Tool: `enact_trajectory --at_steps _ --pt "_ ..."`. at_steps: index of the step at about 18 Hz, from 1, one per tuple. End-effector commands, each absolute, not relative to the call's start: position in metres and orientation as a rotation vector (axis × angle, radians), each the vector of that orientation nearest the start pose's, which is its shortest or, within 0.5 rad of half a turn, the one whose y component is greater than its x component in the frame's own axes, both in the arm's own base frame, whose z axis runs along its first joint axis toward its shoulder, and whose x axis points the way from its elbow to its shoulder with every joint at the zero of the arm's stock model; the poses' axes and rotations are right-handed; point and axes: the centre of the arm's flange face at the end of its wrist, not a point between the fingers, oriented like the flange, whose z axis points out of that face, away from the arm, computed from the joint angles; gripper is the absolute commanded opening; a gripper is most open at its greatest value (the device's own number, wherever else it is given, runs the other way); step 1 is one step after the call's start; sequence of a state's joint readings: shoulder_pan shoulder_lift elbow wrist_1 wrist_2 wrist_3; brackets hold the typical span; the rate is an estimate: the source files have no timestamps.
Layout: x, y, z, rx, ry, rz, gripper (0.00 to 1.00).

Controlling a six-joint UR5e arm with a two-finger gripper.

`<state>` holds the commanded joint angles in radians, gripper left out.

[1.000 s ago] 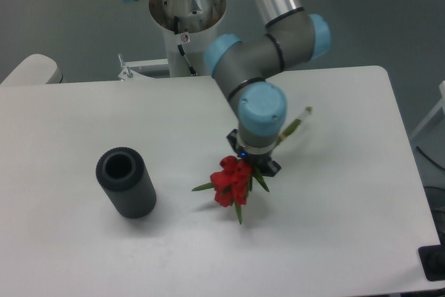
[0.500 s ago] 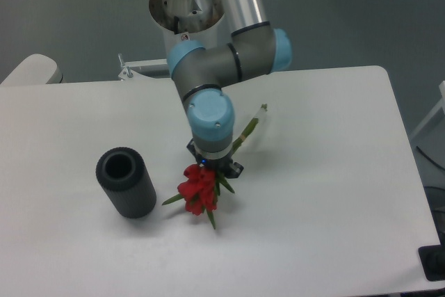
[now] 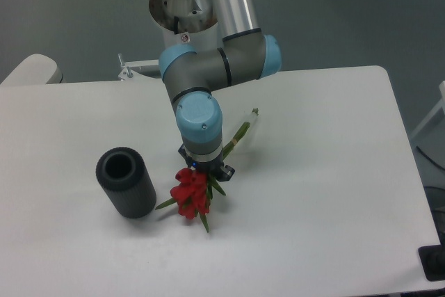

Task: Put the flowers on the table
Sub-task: 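Carry the red tulip bunch with the gripper toward the black vase, then lower the tulips onto the table beside the black vase, then open the gripper, release the stems, and lift away from the tulips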

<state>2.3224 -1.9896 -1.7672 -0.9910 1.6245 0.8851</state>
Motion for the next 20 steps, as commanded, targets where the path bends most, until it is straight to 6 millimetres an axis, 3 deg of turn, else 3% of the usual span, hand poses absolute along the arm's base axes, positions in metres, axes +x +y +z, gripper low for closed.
enact_trajectory --at_steps 8,14,20 --pt "-0.322 0.521 0.227 -3.185 0.208 0.047 1.0" --pt "-0.356 0.512 0.245 -3.152 0.268 0.075 1.0" --pt "-0.405 0.493 0.262 -3.116 0.484 0.116 1.0"
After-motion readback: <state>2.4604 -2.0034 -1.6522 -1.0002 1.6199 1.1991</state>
